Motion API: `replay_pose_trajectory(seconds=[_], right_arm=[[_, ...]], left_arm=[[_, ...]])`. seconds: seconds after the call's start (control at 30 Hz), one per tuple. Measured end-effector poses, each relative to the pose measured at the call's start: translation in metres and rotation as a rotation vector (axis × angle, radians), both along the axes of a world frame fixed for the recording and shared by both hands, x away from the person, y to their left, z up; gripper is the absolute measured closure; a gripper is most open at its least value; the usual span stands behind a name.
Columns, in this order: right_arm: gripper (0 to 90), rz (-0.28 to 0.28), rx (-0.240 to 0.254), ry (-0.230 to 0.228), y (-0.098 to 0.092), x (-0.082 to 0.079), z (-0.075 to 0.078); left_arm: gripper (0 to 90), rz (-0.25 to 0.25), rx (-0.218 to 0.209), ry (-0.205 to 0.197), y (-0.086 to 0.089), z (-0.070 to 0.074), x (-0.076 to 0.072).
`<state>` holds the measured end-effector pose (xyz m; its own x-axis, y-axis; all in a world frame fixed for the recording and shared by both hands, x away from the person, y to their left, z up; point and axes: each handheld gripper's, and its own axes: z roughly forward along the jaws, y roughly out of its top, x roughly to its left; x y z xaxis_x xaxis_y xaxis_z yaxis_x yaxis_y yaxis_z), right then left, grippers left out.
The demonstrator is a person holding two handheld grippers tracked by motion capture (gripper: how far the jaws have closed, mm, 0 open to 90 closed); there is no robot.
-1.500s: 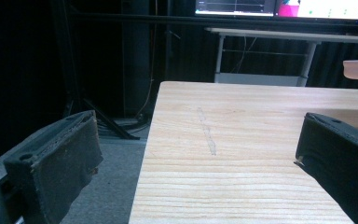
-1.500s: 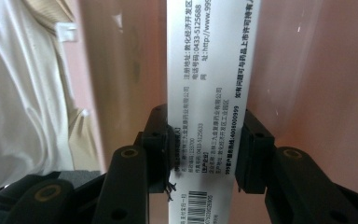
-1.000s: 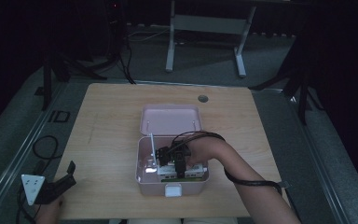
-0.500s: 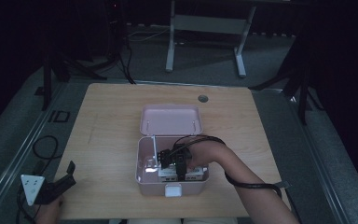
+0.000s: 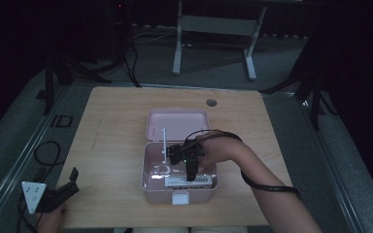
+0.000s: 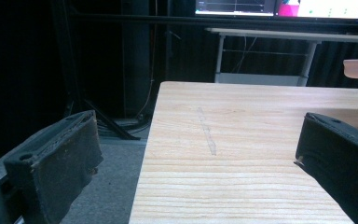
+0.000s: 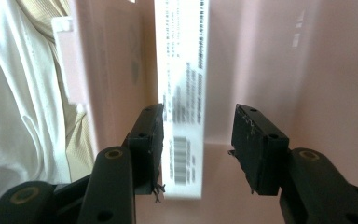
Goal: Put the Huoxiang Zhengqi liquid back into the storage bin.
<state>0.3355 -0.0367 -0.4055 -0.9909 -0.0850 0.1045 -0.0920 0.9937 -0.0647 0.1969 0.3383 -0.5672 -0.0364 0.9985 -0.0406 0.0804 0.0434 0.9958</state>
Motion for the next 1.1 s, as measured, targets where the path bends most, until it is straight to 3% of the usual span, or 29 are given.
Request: replay_pose_trajectory(seconds=[0.03,0.1,0.33,0.47,0.7,0.83,0.87,0.97,1.0,1.1], right_arm=[[53.2,0.0,0.0,0.0,0.0,0.0,0.0],[53.0,-0.017,0.031,-0.013,-0.007,0.003,0.016],[52.8,-0.07,0.096,-0.055,-0.032,0.013,0.05],[52.1,-0.113,0.113,-0.085,-0.049,0.02,0.058],[47.9,-0.163,0.144,-0.119,-0.07,0.027,0.056],[40.8,-0.224,0.169,-0.13,-0.09,0.035,0.052],[34.4,-0.255,0.186,-0.14,-0.101,0.039,0.049],[28.6,-0.299,0.21,-0.147,-0.11,0.043,0.046],[22.3,-0.346,0.241,-0.15,-0.119,0.048,0.041],[14.3,-0.377,0.281,-0.171,-0.128,0.052,0.035]], left_arm=[[0.4,0.0,0.0,0.0,0.0,0.0,0.0],[0.4,0.0,0.001,0.002,0.0,0.0,0.0],[0.4,0.001,0.001,0.002,0.0,0.0,0.0],[0.4,0.0,0.003,0.006,0.0,0.0,0.0],[0.4,-0.003,0.002,0.002,0.0,0.0,0.0],[0.4,-0.006,0.0,0.007,0.0,0.0,0.001],[0.4,-0.006,0.002,0.008,0.0,0.0,0.001],[0.4,-0.006,0.003,0.006,0.0,0.0,0.001],[0.4,-0.006,0.003,0.007,0.0,0.0,0.001],[0.4,-0.006,0.002,0.006,0.0,0.0,0.001]])
